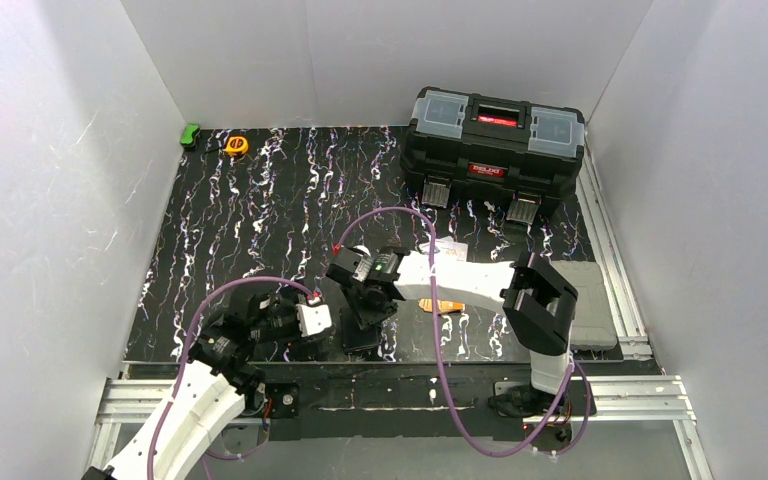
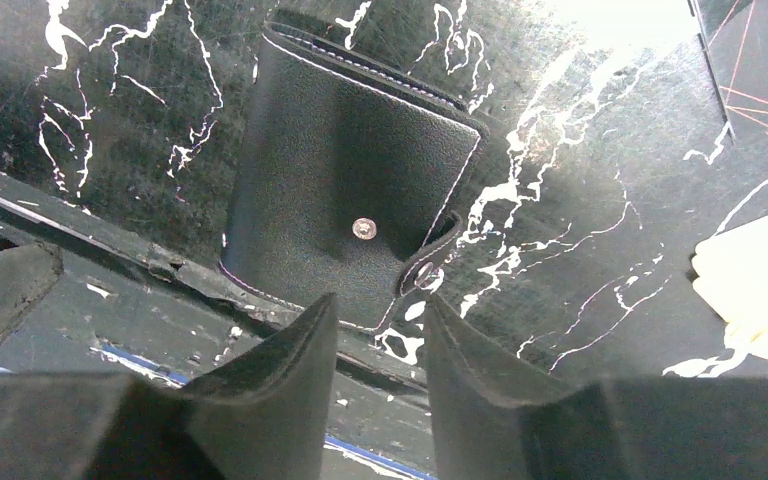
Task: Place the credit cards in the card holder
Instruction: Close the card holder at the center of the board.
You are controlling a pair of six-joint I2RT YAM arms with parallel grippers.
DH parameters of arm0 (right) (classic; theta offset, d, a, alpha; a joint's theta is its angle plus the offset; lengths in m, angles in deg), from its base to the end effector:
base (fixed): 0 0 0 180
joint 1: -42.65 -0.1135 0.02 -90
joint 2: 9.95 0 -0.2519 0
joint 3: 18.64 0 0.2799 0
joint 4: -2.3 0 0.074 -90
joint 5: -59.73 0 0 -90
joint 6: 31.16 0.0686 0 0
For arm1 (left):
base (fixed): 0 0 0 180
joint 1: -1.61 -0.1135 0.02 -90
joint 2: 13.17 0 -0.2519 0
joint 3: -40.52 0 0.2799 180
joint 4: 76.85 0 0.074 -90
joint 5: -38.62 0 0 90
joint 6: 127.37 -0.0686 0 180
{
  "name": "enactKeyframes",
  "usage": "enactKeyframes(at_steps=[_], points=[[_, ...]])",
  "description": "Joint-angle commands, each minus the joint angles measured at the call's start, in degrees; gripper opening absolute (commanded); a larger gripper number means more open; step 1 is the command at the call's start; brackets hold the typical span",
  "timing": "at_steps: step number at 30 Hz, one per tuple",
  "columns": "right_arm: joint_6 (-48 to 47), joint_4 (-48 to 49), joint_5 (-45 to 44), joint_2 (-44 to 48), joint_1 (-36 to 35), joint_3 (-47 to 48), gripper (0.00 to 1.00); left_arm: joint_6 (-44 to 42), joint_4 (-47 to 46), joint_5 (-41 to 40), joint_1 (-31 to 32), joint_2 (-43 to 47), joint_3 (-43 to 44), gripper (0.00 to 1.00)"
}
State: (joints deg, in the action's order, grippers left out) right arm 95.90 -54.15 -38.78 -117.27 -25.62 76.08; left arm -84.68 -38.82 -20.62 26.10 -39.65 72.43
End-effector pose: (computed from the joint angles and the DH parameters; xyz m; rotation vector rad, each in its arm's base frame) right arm 0.1645 0.3853 0.1605 -0.7134 2.6969 0.2842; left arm 0.1540 -0.1087 0.1807 1.4489 1.4762 -0.3300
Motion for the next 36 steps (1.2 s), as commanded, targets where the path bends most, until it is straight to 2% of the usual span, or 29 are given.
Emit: enactKeyframes(at_steps=[1,10,16,22,29,36], points=[[-0.94,-0.4,0.88,-0.8,0.43,2.37,0.41,-0.94,-0.86,2.27,0.03,-0.36,-0.12,0.98],[-0.54,-0.05,1.06,-1.18,1.23,1.7,0.36,-1.53,-0.87,3.47,0.1,-1.64,0.09,0.98],[0.2,0.76,0.71,-0.51,1.69,0.6,0.21,-1.68,-0.91,5.29,0.57,-3.18,-0.28,0.98],[0.65,0.94,0.59,-0.08,2.0,0.09,0.01,-3.7,-2.98,4.49,1.17,-4.62,-2.21,0.98],[-0.04,3.45,2.78,1.33,2.08,-1.5,0.01,-3.23,-8.64,5.6,1.6,-9.48,-3.68,0.98],[-1.14,6.96,9.63,0.43,3.95,-4.0,0.01,-5.37,-13.53,9.19,2.05,-13.0,-5.85,0.96]])
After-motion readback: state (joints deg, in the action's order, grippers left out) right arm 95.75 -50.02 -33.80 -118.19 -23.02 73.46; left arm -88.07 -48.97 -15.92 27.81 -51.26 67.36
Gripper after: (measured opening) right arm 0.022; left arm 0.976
